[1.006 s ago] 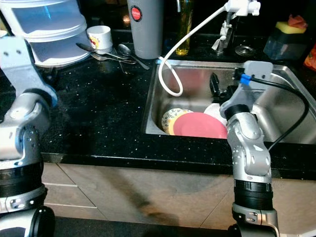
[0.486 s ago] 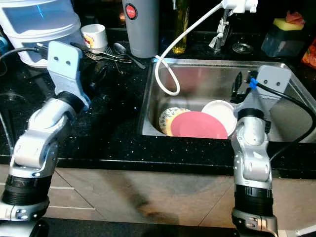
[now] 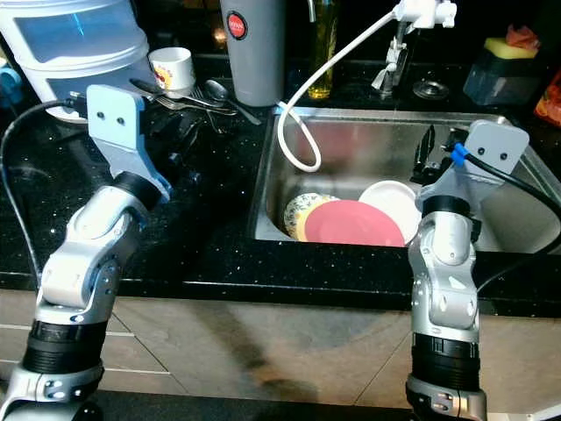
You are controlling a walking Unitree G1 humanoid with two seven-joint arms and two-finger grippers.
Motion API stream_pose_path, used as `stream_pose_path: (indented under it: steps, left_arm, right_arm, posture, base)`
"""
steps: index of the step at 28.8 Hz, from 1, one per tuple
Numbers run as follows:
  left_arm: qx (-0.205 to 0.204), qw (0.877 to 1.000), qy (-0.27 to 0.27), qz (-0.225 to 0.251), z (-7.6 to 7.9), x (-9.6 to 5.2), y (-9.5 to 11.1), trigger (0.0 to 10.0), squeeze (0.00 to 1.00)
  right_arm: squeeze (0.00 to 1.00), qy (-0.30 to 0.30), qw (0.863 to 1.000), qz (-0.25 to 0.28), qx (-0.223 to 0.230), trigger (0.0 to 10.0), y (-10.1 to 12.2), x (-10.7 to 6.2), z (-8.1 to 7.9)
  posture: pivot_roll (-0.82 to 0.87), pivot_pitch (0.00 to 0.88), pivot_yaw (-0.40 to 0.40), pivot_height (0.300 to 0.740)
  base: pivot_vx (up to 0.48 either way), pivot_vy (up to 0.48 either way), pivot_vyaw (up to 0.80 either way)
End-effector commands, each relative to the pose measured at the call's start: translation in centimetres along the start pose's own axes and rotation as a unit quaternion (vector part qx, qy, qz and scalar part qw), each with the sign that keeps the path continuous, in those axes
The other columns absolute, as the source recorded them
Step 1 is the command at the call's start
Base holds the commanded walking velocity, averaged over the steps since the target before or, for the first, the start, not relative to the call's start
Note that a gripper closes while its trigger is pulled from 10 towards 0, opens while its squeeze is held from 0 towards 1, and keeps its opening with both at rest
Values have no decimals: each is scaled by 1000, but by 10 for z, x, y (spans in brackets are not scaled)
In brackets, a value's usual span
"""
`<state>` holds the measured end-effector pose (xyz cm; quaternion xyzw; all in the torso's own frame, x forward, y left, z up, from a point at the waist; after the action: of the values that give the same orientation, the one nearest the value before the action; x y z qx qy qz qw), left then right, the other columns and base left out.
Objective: Kitchen organization
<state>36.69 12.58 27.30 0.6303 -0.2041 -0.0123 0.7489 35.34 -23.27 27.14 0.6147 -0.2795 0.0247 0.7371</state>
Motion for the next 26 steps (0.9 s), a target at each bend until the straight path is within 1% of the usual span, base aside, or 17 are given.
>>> stream_pose_path:
  steps: [1, 7, 12, 15, 18, 26]
  left_arm:
    - [2, 1000, 10, -7, -3, 0, -8, 10000, 0]
    - [10, 999, 30, -5, -10, 3, -9, 10000, 0]
    - [3, 999, 47, 1, -13, 5, -10, 10000, 0]
    - [4, 999, 47, 3, -14, 6, -10, 10000, 0]
    - [3, 999, 47, 5, -14, 6, -9, 10000, 0]
    - [4, 999, 50, 6, -15, 7, -10, 10000, 0]
  right_arm:
    - [0, -3, 1000, -12, 0, 10000, -8, -2, 1]
    - [0, -4, 1000, -14, 2, 10000, -10, 0, 4]
    - [0, 1, 1000, -12, 2, 10000, -9, 1, 1]
    - [0, 2, 1000, -11, 2, 10000, -8, 1, 2]
    - [0, -1, 1000, -8, -1, 10000, -7, 4, 6]
    - [0, -1, 1000, -9, -2, 10000, -8, 5, 5]
  posture:
    - [89, 21, 25, 740]
    - [84, 14, 23, 740]
    - [82, 11, 21, 740]
    - [83, 12, 21, 740]
    - [82, 11, 22, 740]
    - [82, 12, 22, 740]
  base:
    - [0, 0, 0]
    - [0, 0, 0]
    - [0, 0, 0]
    - [0, 0, 0]
    - [0, 0, 0]
    - [0, 0, 0]
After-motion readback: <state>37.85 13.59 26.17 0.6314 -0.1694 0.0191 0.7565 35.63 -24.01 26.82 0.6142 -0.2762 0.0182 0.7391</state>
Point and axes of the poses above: a point about 5 cm out from each wrist's last joint towards the gripper, its own x axis pointing out of the wrist towards the gripper, its own y axis along the axis of the wrist's last joint, z = x × y, the point moved 5 cm from there along x, pointing out of the wrist towards the gripper, and after that the axes turned 13 degrees about -x, right-handed, at the moved point
